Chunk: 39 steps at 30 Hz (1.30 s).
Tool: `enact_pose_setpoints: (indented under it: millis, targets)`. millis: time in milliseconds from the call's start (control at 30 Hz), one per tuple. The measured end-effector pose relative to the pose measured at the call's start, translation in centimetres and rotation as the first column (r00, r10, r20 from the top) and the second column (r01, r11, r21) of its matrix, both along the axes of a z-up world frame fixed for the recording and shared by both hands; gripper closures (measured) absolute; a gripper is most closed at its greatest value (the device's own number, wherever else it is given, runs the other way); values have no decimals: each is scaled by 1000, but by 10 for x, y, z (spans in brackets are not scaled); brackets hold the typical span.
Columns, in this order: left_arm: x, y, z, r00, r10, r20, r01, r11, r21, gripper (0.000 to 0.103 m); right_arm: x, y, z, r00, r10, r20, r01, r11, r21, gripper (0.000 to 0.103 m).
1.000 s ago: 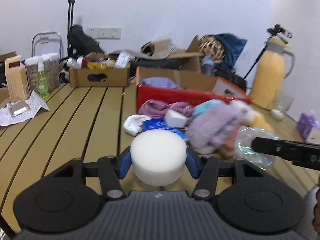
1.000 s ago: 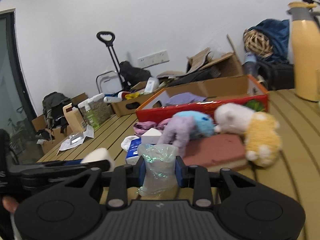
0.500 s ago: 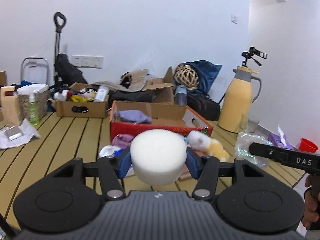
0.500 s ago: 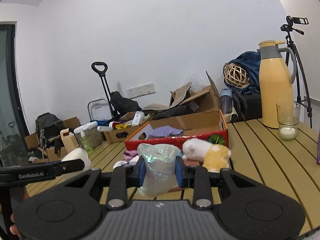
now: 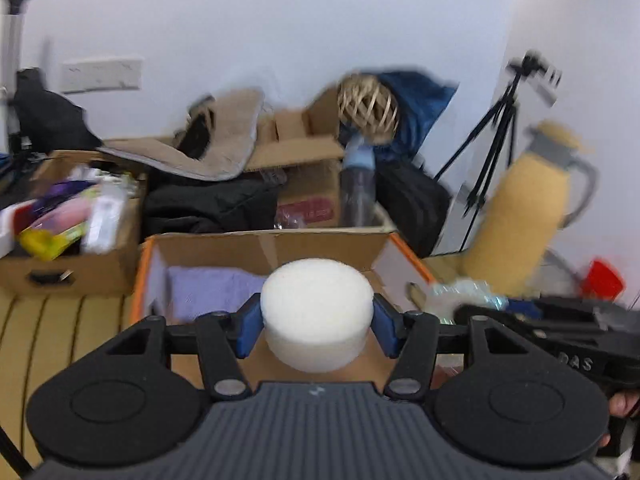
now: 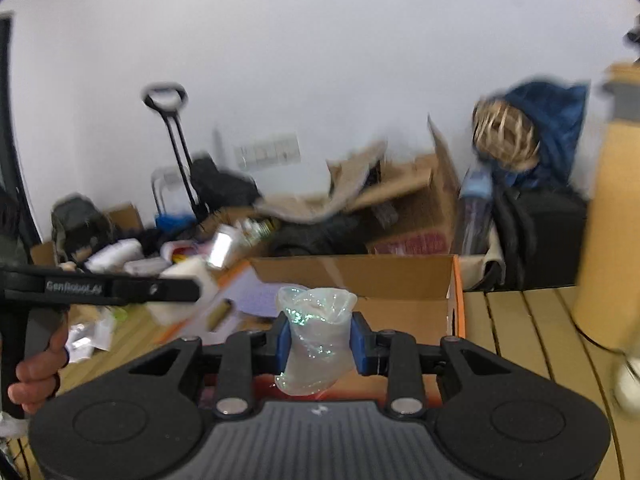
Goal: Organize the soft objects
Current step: 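Carry the foam cylinder with the left gripper while the right carries the bag into the box, then open both grippers and withdraw them from the box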
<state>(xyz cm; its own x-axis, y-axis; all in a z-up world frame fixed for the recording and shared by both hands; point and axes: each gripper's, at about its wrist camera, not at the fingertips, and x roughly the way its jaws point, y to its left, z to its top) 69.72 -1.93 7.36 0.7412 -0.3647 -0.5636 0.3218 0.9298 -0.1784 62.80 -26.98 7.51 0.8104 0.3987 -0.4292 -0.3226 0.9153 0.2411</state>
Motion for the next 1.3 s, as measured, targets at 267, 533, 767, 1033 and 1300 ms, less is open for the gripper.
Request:
enact_pose_setpoints:
  millis: [267, 533, 767, 1033, 1300]
  targets:
    - [145, -50, -71, 976, 62, -207, -41, 994, 103, 42, 178, 11, -37, 976, -94, -194, 45, 968, -246, 72]
    - [155, -42, -83, 960, 90, -267, -77, 995, 62, 21, 200, 30, -53, 980, -160, -120, 88, 883, -462, 51]
    - [86, -32, -18, 985, 36, -168, -15, 992, 124, 15, 151, 22, -1, 988, -144, -59, 107, 903, -417, 33]
    - [-68, 0, 78, 997, 28, 78, -36, 993, 111, 7, 5, 14, 87, 992, -80, 102, 114, 913, -391, 24]
    - [-276, 35, 64, 899, 106, 425, -178, 975, 133, 0, -180, -5, 86, 968, -47, 246, 113, 958, -264, 14]
